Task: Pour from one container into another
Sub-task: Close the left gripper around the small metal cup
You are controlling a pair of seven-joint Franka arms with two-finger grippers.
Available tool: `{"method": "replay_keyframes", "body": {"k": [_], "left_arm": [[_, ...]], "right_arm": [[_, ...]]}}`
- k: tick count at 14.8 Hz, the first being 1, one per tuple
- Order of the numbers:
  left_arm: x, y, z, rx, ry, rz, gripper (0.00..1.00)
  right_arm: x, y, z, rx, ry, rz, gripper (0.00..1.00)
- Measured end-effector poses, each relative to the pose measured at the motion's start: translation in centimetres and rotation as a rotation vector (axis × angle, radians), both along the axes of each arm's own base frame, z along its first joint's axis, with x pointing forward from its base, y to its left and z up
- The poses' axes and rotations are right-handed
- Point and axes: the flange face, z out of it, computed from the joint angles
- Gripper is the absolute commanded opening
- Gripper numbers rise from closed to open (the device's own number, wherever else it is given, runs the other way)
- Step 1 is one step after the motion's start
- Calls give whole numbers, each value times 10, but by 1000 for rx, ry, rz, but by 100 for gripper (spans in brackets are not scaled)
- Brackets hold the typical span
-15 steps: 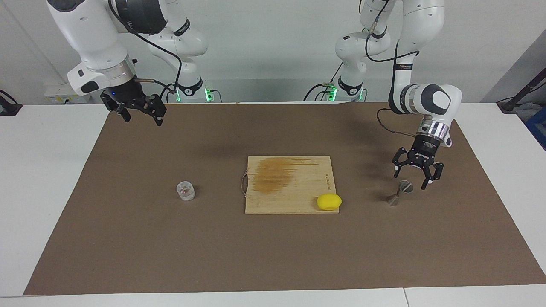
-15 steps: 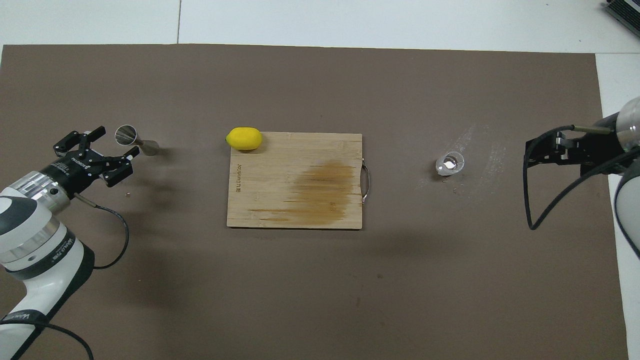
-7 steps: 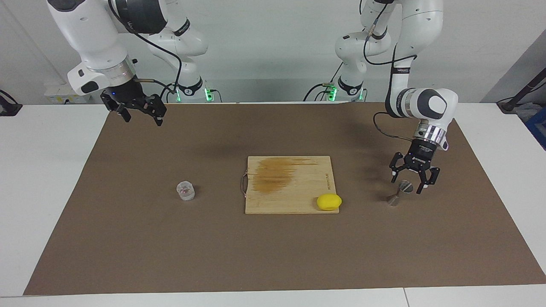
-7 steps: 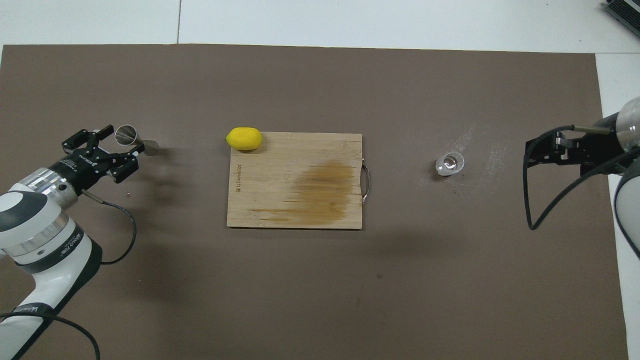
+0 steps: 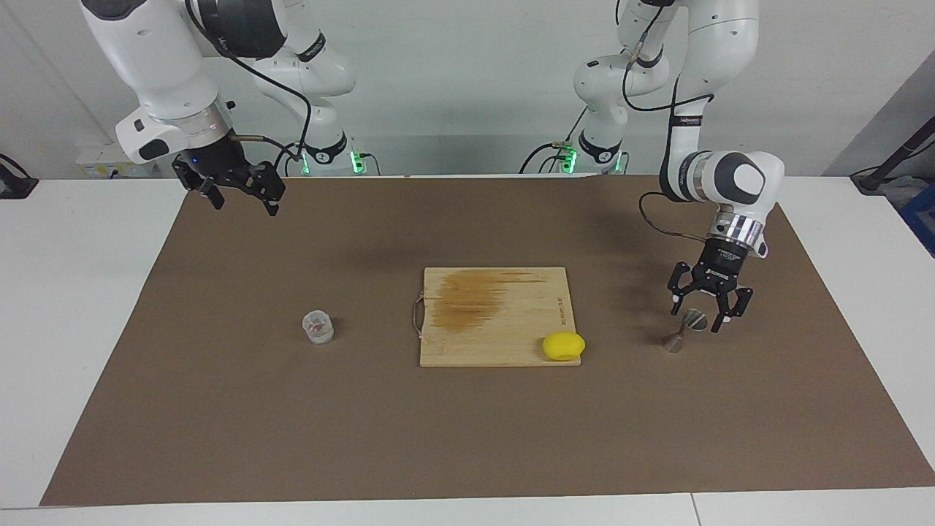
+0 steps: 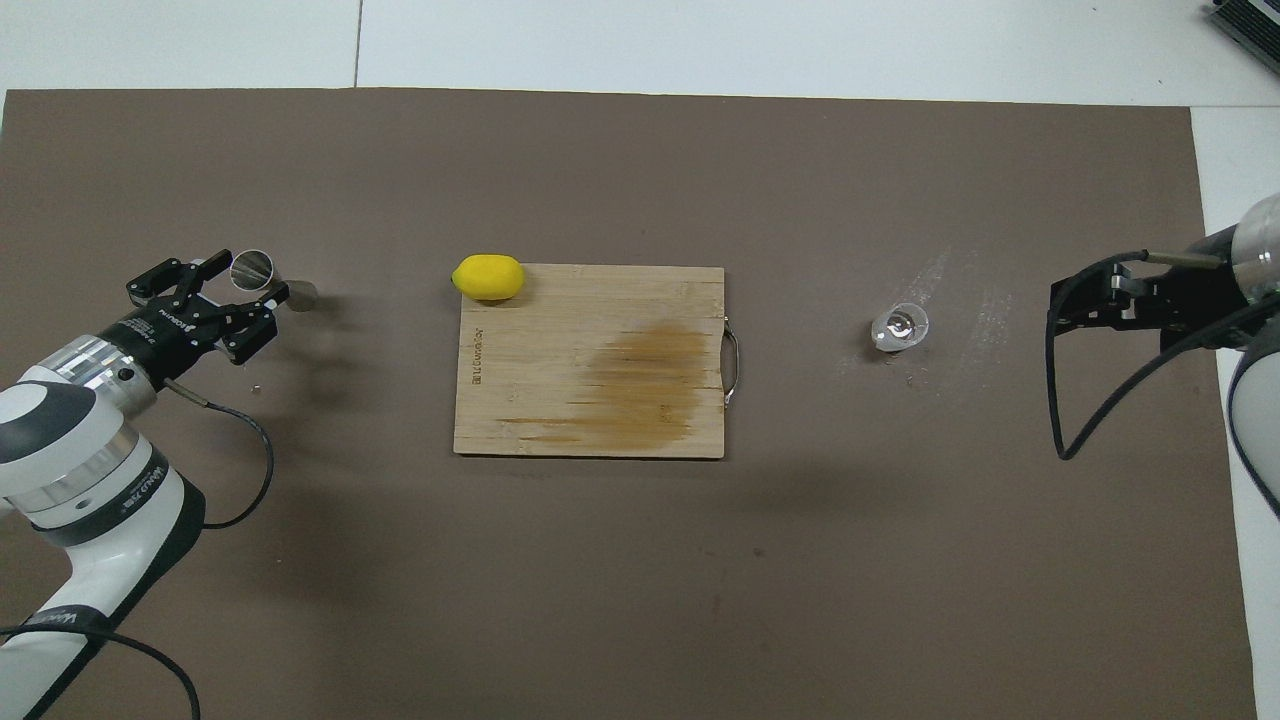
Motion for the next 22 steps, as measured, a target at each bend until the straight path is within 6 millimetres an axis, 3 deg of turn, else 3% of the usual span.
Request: {"method": "replay_keyframes", "body": {"k": [14,17,18,20,22], "left_arm": [[1,0,2,0,-4,0,59],[2,-1,2,1,-5,-2,45],[2,-1,2,1,-5,-2,34],[2,-1,2,3,-5,-1,1],[2,-1,3,6,-5,1,0]], "right_arm": [[0,0,0,0,1,0,100],[0,0,0,0,1,0,100],[0,0,0,0,1,0,100],[0,0,0,0,1,0,100],[0,0,-1,0,1,0,100]]}}
